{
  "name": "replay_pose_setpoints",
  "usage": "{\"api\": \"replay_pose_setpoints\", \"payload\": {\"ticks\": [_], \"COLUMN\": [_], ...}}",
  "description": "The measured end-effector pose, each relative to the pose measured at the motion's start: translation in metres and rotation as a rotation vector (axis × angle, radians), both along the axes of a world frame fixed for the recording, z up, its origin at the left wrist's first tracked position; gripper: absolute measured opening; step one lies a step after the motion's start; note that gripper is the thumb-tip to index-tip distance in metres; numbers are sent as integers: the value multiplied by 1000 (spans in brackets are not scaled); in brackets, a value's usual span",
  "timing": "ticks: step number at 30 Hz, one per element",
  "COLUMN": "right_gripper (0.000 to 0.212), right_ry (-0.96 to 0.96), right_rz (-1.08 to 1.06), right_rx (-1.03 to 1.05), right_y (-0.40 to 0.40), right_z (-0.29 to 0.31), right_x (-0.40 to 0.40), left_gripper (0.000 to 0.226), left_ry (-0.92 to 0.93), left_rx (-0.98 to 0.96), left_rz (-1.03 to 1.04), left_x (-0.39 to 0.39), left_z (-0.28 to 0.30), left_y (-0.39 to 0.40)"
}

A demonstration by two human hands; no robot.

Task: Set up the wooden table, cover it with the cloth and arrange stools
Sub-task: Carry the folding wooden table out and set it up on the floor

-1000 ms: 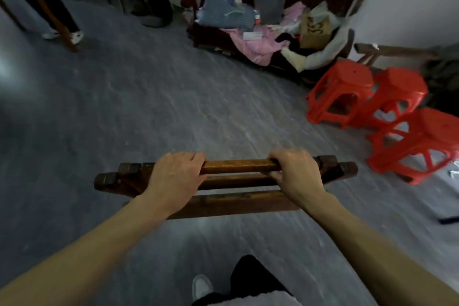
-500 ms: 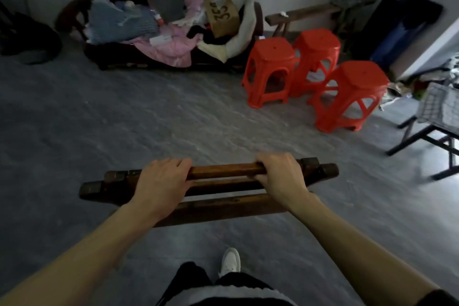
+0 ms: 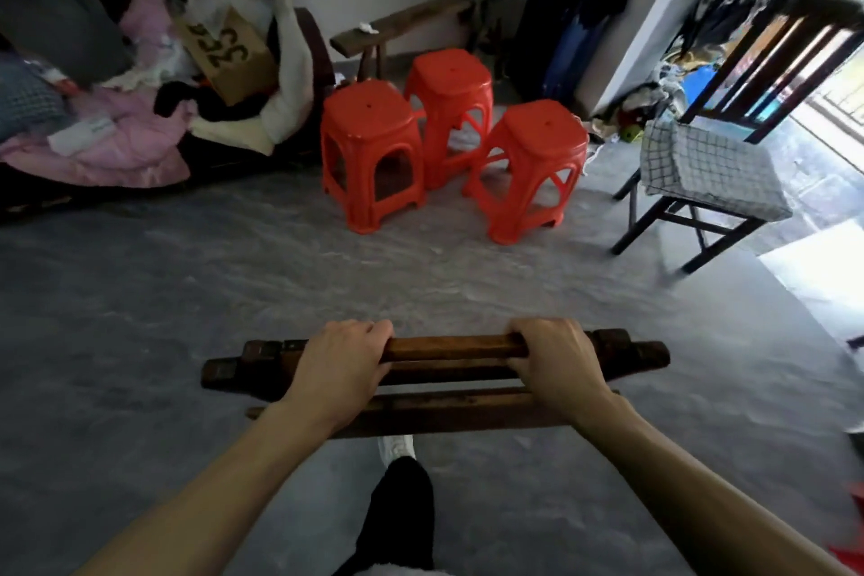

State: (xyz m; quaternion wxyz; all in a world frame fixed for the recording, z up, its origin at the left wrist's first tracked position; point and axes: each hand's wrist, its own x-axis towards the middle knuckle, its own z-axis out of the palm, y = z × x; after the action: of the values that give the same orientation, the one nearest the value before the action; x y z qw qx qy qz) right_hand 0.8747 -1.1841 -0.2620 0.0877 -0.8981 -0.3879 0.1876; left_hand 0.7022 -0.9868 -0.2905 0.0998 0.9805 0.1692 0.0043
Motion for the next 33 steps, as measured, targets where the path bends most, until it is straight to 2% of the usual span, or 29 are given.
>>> {"api": "replay_pose_setpoints", "payload": {"ticks": [7,13,18,22,26,33], "right_gripper": [13,33,38,35,23,13], "right_ry": [65,162,213,255,374,481], "right_rz": [-94,-222,-416,-582,-739,-852], "right_rx": [-130,-13,108,155,215,280], "right_y": [50,69,74,75,76,77], "right_z": [-23,-81,-156,-229,-283,-324], "right_x": [82,144,184,198,202,210], "left_gripper": [35,27,27,27,28,30], "left_ry": [20,-16,-134,-185,-212,-152], "left_rx": [-50,-54,-46,-43,-48,-23], "left_rz": [-185,-229,-227,-278,-356,-449], "left_x": [106,195,266,317,360,409], "left_z": [-53,-107,-172,-240,-290,-329], "left_y": [71,109,120,124,126,117]}}
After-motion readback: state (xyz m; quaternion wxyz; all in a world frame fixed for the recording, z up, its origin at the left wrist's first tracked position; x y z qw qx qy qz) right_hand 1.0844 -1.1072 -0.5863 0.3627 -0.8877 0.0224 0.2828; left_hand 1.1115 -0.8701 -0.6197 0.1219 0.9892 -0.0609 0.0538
